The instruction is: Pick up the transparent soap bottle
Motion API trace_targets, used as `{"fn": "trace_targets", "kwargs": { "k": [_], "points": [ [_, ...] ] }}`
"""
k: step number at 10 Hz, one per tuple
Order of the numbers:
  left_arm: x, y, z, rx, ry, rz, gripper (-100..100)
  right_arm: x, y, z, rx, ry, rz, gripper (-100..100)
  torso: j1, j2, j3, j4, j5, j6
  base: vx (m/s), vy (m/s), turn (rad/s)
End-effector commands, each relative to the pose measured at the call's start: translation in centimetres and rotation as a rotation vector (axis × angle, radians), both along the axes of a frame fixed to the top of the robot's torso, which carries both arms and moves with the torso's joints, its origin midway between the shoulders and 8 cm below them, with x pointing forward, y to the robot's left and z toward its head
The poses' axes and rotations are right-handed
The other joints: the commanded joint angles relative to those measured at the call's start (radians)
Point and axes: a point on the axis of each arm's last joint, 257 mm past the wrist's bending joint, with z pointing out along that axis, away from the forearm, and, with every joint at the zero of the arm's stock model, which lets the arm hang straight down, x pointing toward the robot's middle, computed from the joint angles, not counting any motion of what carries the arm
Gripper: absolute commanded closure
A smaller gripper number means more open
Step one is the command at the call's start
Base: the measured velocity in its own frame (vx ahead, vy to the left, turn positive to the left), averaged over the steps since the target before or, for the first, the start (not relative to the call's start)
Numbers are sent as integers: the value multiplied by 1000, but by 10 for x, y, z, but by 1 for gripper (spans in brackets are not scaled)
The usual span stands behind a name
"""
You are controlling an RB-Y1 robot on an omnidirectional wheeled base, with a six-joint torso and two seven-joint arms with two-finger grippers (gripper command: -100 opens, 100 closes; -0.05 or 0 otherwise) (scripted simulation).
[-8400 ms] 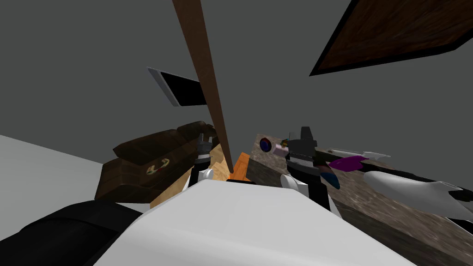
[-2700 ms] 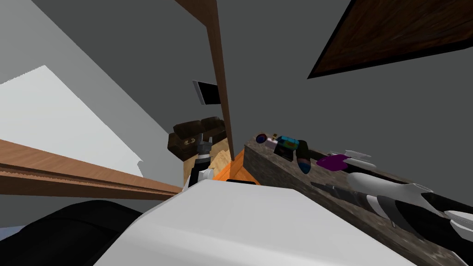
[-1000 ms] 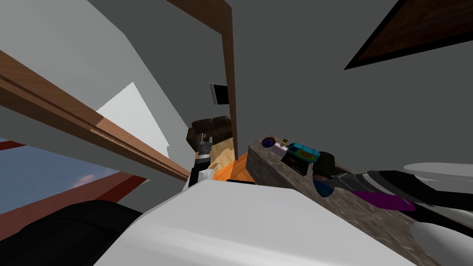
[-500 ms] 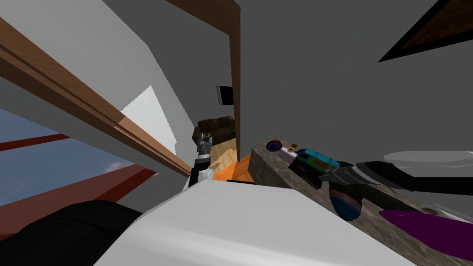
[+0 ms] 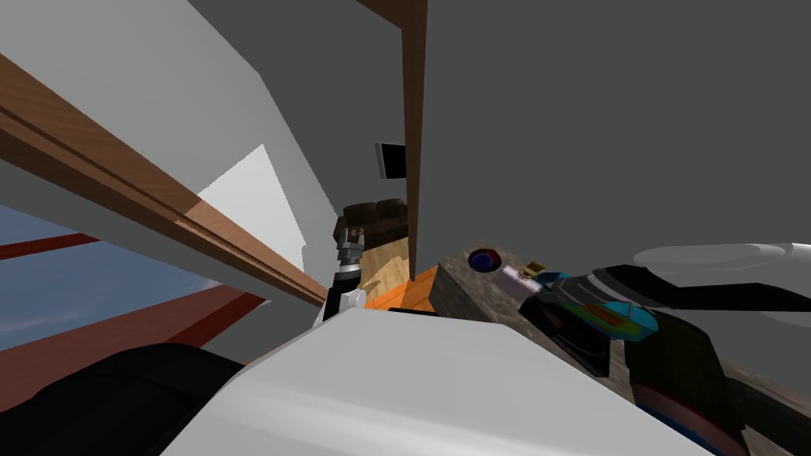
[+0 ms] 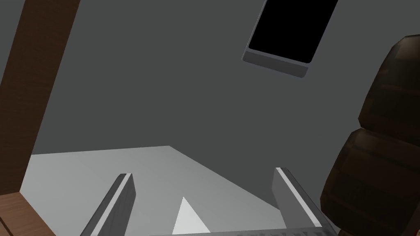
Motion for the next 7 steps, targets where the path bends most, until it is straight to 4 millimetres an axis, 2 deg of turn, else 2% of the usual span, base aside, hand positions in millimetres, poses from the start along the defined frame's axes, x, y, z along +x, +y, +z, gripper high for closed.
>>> {"fn": "trace_targets", "kwargs": {
  "k": [1,4,7],
  "points": [
    [0,0,0,0,0,0,0,-1,-3,-3,-2,2,-47,-100,0,0,0,0,0,0,-70,-70,267],
    [0,0,0,0,0,0,0,-2,-5,-5,-2,4,-97,-100,-7,13,7,3,-2,-1,-142,-80,252],
    [0,0,0,0,0,0,0,-3,-10,-10,-7,3,-177,-100,-5,11,7,3,-1,1,-125,-60,253]
  ]
}}
